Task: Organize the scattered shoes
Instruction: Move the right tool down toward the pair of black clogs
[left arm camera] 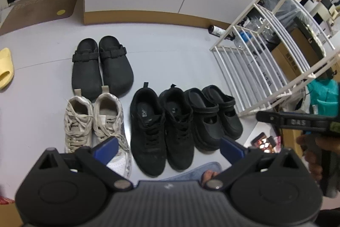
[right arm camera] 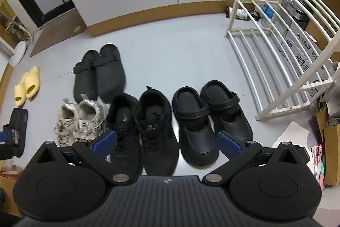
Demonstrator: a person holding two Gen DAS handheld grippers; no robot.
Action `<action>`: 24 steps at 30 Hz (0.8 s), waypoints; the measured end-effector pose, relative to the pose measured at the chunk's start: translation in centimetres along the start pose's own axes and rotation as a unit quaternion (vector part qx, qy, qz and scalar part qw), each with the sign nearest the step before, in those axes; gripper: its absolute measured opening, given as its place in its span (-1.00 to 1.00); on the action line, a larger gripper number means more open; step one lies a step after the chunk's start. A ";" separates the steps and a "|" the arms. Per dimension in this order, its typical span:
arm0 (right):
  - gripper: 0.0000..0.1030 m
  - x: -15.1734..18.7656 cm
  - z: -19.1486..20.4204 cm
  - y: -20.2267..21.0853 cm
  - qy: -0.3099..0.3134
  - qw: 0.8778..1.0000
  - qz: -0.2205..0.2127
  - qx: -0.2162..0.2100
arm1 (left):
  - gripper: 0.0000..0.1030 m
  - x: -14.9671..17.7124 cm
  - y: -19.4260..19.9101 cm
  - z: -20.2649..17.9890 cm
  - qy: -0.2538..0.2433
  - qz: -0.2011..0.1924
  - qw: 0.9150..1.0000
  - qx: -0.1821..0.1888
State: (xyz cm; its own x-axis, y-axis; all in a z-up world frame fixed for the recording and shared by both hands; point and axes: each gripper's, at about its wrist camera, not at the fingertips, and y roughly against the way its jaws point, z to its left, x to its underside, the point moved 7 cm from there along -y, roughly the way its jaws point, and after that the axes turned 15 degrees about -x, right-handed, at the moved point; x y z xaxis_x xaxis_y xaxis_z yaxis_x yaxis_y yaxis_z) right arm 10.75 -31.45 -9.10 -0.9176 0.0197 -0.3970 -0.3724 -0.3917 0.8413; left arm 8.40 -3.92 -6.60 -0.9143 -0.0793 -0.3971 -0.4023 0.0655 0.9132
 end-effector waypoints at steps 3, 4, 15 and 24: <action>0.99 0.1 -0.4 -1.2 0.020 1.000 0.015 -0.002 | 0.99 0.0 -0.4 0.0 -0.010 0.005 1.000 -0.001; 0.99 0.0 -0.5 -1.6 0.024 1.000 0.018 -0.002 | 0.99 0.0 -0.6 0.1 -0.014 0.004 1.000 -0.007; 0.99 -1.4 -2.0 -5.2 0.033 0.998 0.039 -0.023 | 0.99 -0.9 -3.5 -0.5 -0.069 0.030 0.997 -0.016; 1.00 -2.5 -2.0 -9.9 0.078 0.996 0.035 -0.035 | 0.99 -1.2 -4.3 0.8 -0.056 0.040 0.997 -0.018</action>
State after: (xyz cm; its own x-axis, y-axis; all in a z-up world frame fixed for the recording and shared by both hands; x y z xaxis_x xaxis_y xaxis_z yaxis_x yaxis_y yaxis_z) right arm 16.99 -29.46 -17.20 -0.9061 -0.1505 -0.3953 -0.2933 -0.4500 0.8435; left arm 11.21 -3.33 -10.11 -0.9438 0.0366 -0.3285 -0.3275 0.0315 0.9443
